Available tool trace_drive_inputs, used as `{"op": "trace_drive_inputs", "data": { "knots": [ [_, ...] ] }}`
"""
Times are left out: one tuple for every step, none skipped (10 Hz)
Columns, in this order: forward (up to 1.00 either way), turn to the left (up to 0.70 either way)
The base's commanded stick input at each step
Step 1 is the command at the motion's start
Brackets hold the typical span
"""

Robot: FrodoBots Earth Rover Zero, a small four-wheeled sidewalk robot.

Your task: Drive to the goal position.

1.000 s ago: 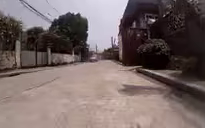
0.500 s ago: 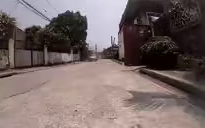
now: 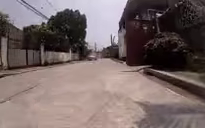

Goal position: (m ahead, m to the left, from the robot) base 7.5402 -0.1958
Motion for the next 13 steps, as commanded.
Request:
{"op": "trace_drive_inputs", "data": {
  "knots": [
    [1.0,0.0],
    [1.0,0.0],
    [1.0,0.0],
    [1.0,0.0],
    [1.0,0.0],
    [1.0,0.0],
    [1.0,0.0],
    [1.0,0.0],
    [1.0,0.0],
    [1.0,0.0],
    [1.0,0.0],
    [1.0,0.0],
    [1.0,0.0]
  ]
}}
